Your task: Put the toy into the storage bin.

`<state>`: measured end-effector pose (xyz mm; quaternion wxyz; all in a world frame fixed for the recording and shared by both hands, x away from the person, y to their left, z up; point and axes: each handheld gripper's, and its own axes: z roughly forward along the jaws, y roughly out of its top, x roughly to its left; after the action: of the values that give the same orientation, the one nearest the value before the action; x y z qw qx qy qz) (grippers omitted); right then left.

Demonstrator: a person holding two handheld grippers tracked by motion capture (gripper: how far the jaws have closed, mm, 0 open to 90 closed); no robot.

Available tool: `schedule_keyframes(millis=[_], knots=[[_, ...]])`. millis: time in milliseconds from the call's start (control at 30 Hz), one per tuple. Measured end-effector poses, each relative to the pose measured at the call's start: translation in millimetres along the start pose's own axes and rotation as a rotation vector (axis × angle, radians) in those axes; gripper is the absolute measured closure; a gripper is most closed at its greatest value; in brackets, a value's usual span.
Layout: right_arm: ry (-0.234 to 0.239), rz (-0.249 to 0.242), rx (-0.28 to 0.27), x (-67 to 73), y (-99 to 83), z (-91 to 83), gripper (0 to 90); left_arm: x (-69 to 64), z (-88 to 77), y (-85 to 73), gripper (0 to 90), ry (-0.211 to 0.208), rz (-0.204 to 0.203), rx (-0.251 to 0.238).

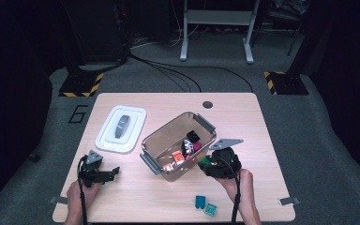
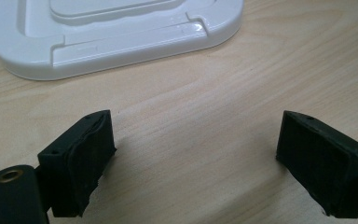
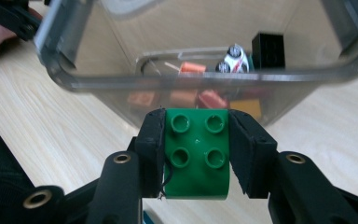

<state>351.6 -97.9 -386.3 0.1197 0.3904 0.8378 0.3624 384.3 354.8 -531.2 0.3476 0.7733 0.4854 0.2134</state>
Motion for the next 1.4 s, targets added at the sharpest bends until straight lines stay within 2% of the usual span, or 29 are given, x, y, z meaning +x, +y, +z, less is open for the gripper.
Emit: schedule_keyframes(millis=[167, 267, 333, 467, 600, 833, 1200, 1267, 1333, 1400], knots=[[0.007, -0.032, -0.024, 7.2, 21.3, -4.9, 58.7, 0.2, -0.4, 0.2, 10.9, -0.002, 0.002, 0.006], [0.013, -0.060, -0.045, 10.9, 33.6, -3.0, 58.7, 0.2, -0.4, 0.2, 10.9, -0.002, 0.002, 0.006], [0.022, -0.065, -0.039, 14.0, 40.3, -0.6, 58.6, 0.1, 0.0, 0.0, 10.9, 0.000, 0.001, 0.000], [0.035, -0.084, -0.044, 18.6, 51.3, 8.1, 58.6, 0.0, 0.0, 0.0, 10.9, 0.000, -0.001, -0.001], [0.064, -0.102, -0.033, 25.9, 63.0, 24.3, 58.6, 0.4, -0.2, 0.0, 10.9, 0.000, 0.007, 0.004], [0.087, -0.122, 0.008, 32.7, 66.3, 46.0, 58.5, 0.7, -0.8, 0.2, 10.9, -0.002, 0.010, 0.010], [0.094, -0.132, 0.043, 40.8, 59.6, 59.7, 58.4, 0.7, -0.8, 0.3, 10.9, -0.003, 0.009, 0.012], [0.099, -0.121, 0.053, 42.6, 58.8, 61.5, 58.2, 0.5, -0.3, 0.0, 10.9, 0.000, 0.009, 0.004], [0.110, -0.127, 0.070, 44.2, 57.8, 63.3, 56.3, 0.5, -0.3, 0.0, 10.9, 0.000, 0.009, 0.004], [0.114, -0.133, 0.077, 44.4, 56.5, 62.9, 49.5, 0.6, -0.3, 0.0, 10.9, -0.001, 0.008, 0.005]])
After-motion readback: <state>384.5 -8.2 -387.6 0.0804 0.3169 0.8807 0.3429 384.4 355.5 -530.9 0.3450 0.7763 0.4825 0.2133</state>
